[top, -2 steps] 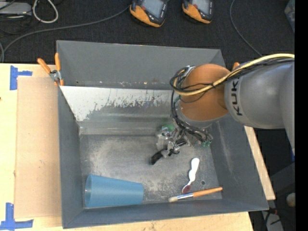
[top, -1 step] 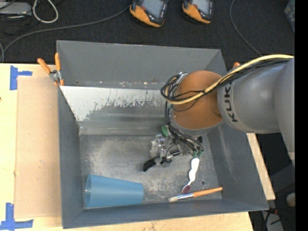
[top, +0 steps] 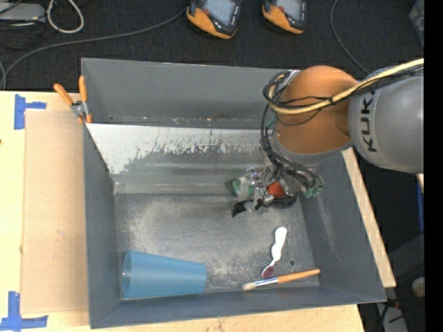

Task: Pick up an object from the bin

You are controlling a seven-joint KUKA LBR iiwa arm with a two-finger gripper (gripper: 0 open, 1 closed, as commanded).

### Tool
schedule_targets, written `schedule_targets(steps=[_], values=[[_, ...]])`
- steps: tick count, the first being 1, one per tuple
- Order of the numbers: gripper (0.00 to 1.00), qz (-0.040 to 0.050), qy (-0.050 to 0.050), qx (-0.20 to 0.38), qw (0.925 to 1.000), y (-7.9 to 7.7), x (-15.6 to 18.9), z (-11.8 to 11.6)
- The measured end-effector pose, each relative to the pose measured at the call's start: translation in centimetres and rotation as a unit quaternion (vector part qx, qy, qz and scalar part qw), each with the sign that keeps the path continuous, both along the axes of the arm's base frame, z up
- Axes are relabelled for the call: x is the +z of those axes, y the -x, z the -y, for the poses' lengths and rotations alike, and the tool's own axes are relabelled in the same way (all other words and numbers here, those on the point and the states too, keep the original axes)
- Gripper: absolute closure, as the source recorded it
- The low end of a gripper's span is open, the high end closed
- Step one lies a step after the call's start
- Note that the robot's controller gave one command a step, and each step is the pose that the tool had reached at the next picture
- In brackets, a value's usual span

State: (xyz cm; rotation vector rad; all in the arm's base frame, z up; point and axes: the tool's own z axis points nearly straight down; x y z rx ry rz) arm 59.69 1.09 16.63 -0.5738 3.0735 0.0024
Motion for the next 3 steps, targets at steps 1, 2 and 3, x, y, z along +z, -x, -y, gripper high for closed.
schedule_targets(steps=[1, 2, 3], values=[[1.00, -0.0117, -0.003, -0.022, 0.9997, -0.2, 7.8, -3.4], [1.00, -0.0106, -0.001, -0.015, 0.9998, -1.6, 1.3, -1.4], [1.00, -0.0054, -0.004, 0.087, 0.9962, 2.2, -2.8, -3.8]])
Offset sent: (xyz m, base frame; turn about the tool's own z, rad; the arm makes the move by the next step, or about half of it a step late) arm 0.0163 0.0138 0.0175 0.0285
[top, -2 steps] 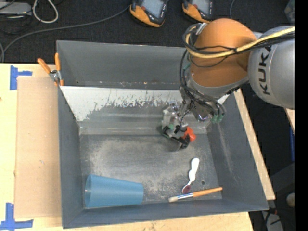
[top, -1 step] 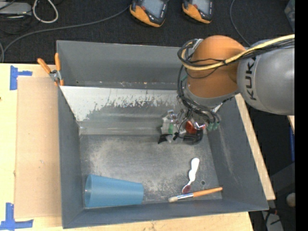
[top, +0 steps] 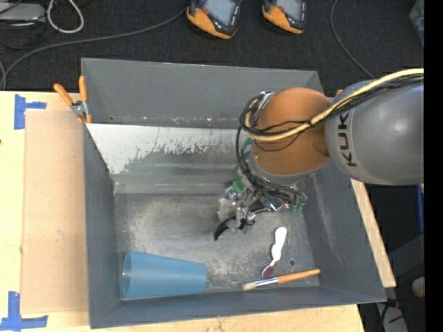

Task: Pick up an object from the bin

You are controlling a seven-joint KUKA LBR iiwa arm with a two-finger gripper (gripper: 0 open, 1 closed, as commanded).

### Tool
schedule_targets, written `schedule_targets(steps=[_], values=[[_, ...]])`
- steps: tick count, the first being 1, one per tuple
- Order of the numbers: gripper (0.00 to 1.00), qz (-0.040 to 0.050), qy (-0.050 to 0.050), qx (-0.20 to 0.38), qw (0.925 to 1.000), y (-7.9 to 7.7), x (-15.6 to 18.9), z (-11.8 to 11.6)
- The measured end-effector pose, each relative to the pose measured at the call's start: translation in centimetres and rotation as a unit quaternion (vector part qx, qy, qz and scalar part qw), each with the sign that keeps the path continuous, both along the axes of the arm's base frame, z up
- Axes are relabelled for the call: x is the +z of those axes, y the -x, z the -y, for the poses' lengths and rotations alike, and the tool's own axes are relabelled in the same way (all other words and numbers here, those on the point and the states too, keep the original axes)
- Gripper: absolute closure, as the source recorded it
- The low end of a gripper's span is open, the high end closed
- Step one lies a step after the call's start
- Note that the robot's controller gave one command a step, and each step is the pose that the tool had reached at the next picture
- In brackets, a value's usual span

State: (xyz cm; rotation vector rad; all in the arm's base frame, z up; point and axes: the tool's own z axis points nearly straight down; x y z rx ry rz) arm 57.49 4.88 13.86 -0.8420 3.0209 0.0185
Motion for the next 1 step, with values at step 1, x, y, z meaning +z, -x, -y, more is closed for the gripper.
schedule_targets(steps=[1], values=[[1.00, 0.0002, 0.002, -0.087, 0.9962, -1.88, 11.14, 0.30]])
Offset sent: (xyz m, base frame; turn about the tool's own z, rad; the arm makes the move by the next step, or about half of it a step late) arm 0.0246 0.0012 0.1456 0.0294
